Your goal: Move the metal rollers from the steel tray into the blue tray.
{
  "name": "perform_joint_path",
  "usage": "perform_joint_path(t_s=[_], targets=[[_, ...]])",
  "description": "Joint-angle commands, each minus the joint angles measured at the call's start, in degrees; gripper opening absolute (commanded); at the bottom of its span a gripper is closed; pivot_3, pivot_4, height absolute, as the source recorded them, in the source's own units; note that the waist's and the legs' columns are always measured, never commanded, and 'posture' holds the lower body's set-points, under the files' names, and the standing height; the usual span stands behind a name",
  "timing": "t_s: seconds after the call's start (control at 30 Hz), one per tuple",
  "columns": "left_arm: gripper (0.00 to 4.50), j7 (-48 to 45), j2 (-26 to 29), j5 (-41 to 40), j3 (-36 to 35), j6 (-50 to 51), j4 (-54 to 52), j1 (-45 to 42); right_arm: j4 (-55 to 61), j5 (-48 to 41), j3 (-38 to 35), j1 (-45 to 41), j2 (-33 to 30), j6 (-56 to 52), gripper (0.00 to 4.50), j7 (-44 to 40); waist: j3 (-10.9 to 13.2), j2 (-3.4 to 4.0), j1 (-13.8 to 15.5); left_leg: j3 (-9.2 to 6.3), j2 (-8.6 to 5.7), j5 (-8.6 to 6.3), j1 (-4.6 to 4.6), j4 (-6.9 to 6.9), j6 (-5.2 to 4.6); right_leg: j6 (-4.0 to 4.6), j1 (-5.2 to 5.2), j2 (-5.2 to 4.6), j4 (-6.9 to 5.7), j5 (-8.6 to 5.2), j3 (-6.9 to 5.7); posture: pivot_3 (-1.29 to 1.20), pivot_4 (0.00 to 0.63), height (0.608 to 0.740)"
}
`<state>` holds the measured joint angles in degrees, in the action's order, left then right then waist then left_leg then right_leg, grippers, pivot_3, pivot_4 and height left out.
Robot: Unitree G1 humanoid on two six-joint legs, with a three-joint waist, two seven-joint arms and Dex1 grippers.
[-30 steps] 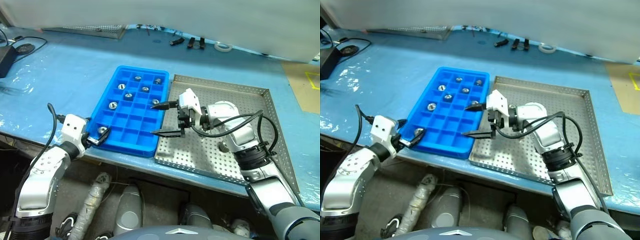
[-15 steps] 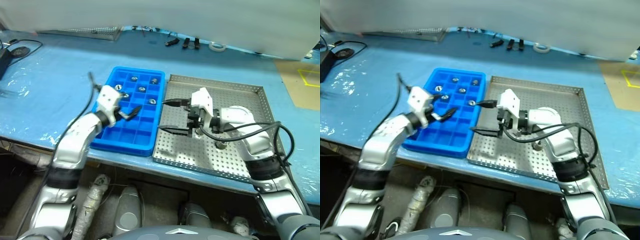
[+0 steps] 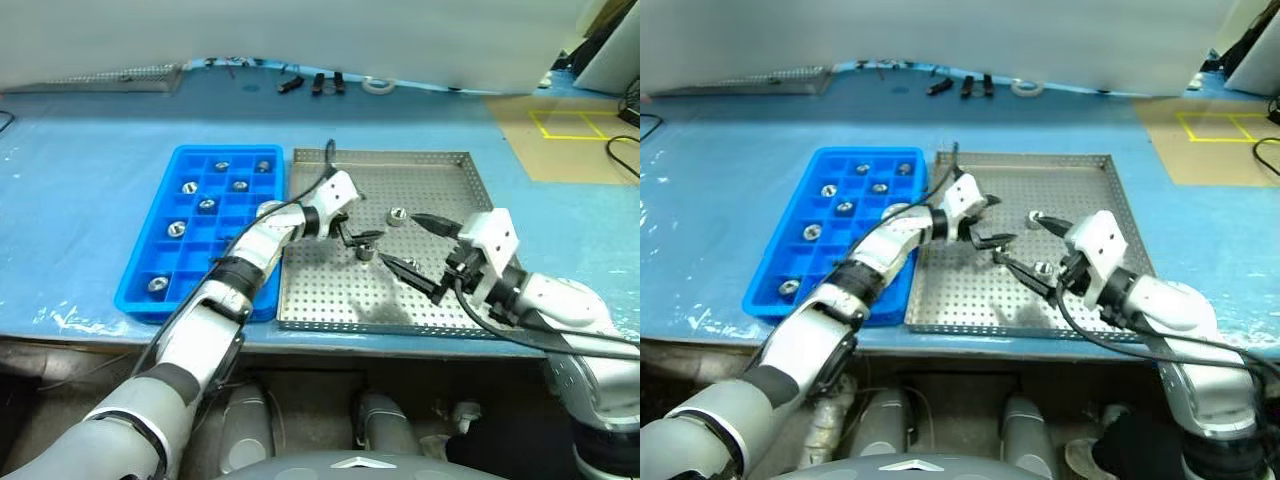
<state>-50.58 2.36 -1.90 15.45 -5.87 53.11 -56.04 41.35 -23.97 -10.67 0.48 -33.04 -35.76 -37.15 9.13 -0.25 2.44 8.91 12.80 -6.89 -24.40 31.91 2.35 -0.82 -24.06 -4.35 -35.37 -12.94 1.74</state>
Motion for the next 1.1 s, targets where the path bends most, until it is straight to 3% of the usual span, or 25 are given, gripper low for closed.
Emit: perform_joint_path(t_s=[0.03,0.27,0.73,0.83,1.03,1.1], targets=[[4.49,-1.73,-0.76,1.70,-0.47,-3.74,6.48,-3.76,5.84,-1.30,-1.65,2.47,1.07,-1.03,4.50,3.92,0.00,0.00,-1.01,0.03,0.00,-0.01,0.04,0.00,-0.01,0.00,0.01,0.00,0.02,0.00,0.05,-0.42,0.150,0.740],[4.49,-4.05,-0.31,5.43,-0.48,-3.94,13.47,-5.83,8.21,-1.29,-1.74,6.60,1.78,-0.94,4.50,7.35,0.00,0.00,-1.91,0.09,-0.03,-0.10,0.16,0.00,-0.17,-0.02,0.22,-0.01,0.25,0.01,0.07,-0.45,0.150,0.740],[4.49,-4.86,-2.40,7.33,-0.73,-3.79,12.44,-1.26,7.26,-1.68,-0.56,6.01,0.93,-0.59,4.50,7.99,0.01,-0.01,-1.71,0.39,-0.05,-0.40,0.43,0.00,-0.63,-0.05,0.71,-0.28,0.70,0.01,0.03,-0.43,0.150,0.740],[3.87,-4.97,-2.14,7.07,-1.20,-4.26,11.93,-0.75,7.10,-1.70,0.05,6.02,1.23,-0.59,4.50,8.19,0.01,-0.01,-1.74,0.46,-0.07,-0.40,0.55,0.00,-0.63,-0.07,0.79,-0.33,0.70,-0.01,0.06,-0.42,0.150,0.740],[1.90,-2.51,-1.68,7.54,-1.98,-4.00,12.50,-1.42,6.28,-1.59,0.69,5.36,1.02,-0.33,4.50,8.03,0.00,-0.01,-1.73,0.47,-0.09,-0.40,0.54,-0.08,-0.63,-0.11,0.77,-0.36,0.74,-0.03,0.06,-0.41,0.150,0.740],[1.77,-2.29,-1.56,7.52,-2.24,-3.85,12.79,-1.75,5.87,-1.57,0.83,4.95,0.87,-0.22,4.50,7.79,0.01,-0.01,-1.73,0.48,-0.10,-0.40,0.53,-0.14,-0.63,-0.11,0.76,-0.36,0.78,-0.03,0.05,-0.40,0.150,0.740]])
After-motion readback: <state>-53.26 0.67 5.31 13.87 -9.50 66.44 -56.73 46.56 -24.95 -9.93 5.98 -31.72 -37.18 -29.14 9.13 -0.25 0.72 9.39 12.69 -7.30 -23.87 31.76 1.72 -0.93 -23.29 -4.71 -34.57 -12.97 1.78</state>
